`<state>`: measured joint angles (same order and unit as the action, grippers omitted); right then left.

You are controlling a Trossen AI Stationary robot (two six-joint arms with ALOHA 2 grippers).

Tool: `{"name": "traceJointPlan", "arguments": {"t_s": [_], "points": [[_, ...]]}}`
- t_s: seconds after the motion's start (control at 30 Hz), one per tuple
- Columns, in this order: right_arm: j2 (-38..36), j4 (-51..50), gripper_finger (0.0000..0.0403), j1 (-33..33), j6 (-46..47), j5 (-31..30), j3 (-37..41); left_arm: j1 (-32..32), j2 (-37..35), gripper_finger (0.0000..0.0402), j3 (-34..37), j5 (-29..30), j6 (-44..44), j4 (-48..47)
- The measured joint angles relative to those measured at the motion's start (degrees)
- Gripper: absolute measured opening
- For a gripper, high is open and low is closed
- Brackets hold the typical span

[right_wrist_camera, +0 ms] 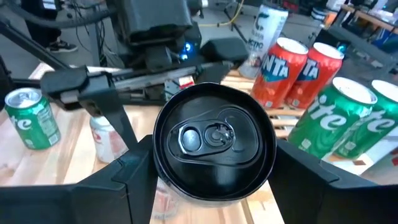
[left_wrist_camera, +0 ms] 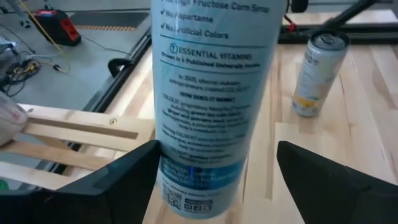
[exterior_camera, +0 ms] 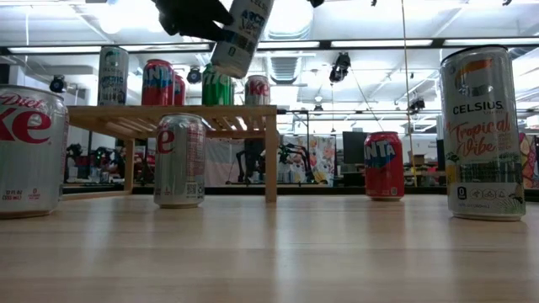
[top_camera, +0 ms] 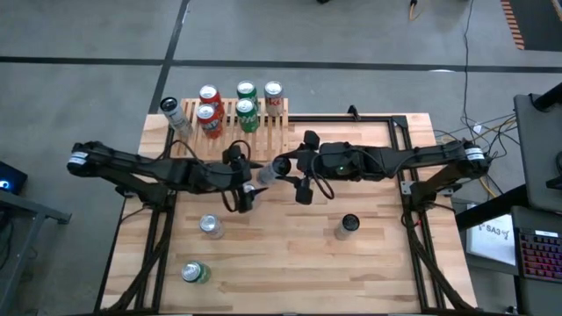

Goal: Place canned beverage on shelf
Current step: Put the top white/blue soda can on the shelf aligned with the other white/blue soda can

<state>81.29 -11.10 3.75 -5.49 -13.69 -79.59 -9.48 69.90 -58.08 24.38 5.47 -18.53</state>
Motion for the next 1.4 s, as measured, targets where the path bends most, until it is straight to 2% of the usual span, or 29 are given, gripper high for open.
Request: {"name": "traceJointPlan", "arguments": {"t_s": [0.53, 0.6, 0.73, 0.93, 1.2, 1.4], "points": [[0.74, 5.08, 0.0235, 0.0, 0.41, 0.01, 0.0, -0.01, 1.26, 0.0305, -0.02, 3.62, -0.26, 3.23], [0.97, 5.49, 0.0235, 0.0, 0.39, 0.02, 0.0, -0.01, 1.28, 0.029, -0.02, 3.78, -0.48, 3.05], [1.32, 6.54, 0.0241, -0.02, -0.75, 0.09, 0.0, -0.1, 1.28, 0.0227, -0.02, 5.16, -0.94, 2.92], [1.45, 9.21, 0.0265, -0.02, -2.58, 0.16, 0.0, -0.1, 0.21, 0.0225, -0.02, 6.26, -2.74, 2.93], [0.74, 13.36, 0.0284, -0.02, -5.19, 0.11, -0.22, -0.08, -5.51, 0.0225, 1.95, 6.47, -5.57, 0.17], [0.55, 13.99, 0.028, -0.04, -7.1, -0.03, -0.17, -0.04, -14.65, 0.0225, 8.83, 9.43, -3.04, 1.59]]}}
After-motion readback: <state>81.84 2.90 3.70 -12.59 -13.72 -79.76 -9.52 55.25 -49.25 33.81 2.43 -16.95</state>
